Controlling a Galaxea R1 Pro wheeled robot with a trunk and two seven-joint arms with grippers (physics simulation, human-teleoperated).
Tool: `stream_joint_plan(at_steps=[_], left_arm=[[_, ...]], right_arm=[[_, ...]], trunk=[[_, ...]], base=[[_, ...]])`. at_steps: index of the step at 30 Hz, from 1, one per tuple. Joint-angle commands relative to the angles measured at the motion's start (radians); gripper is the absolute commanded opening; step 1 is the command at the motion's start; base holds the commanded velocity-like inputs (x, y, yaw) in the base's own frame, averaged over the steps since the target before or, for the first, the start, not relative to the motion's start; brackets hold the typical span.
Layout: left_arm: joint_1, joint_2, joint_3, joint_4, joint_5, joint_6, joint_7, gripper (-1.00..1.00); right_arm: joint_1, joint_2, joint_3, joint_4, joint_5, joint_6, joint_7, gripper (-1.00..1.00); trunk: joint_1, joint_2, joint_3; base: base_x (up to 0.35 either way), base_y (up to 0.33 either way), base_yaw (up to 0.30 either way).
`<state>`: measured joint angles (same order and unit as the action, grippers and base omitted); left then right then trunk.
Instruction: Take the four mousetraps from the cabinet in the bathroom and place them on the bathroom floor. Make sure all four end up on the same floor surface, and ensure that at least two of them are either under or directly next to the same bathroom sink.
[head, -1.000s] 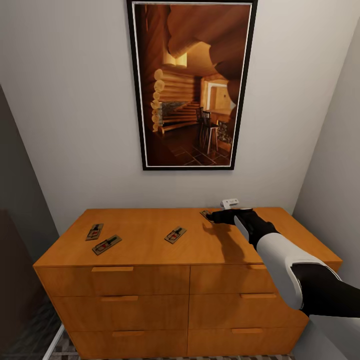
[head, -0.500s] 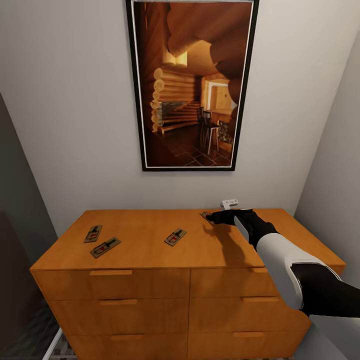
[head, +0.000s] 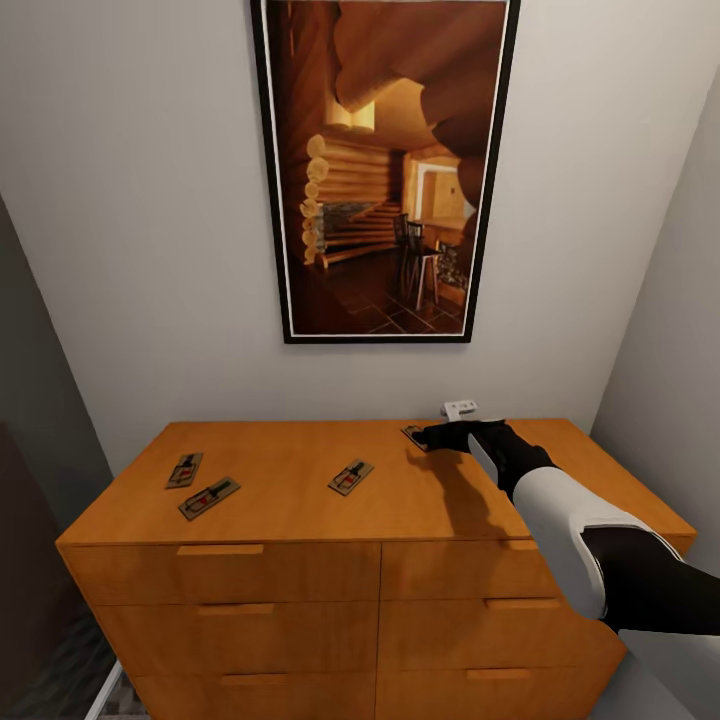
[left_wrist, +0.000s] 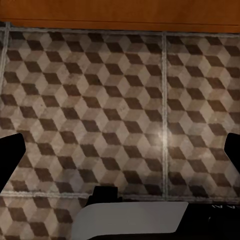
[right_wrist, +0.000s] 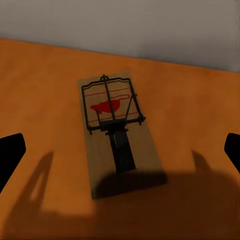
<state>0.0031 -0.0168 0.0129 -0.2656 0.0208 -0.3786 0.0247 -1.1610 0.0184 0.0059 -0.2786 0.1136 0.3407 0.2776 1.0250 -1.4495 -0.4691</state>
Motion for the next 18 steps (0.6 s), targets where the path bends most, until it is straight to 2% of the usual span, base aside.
stream_joint_plan(at_steps=[1,18], left_arm=[[0.001,0.0,0.001,-0.001,0.002,-0.002,0.001,1.0],[0.001,0.0,0.001,-0.001,0.002,-0.002,0.001,1.0]], right_arm=[[0.0,0.0,0.0,-0.001,0.011,0.0,0.005,1.0],[-0.001,0.0,0.0,0.032,0.012,-0.03,0.002,1.0]], trunk=[[0.0,-0.001,-0.001],[0.0,-0.001,-0.001]], base=[[0.002,0.0,0.0],[0.0,0.0,0.0]])
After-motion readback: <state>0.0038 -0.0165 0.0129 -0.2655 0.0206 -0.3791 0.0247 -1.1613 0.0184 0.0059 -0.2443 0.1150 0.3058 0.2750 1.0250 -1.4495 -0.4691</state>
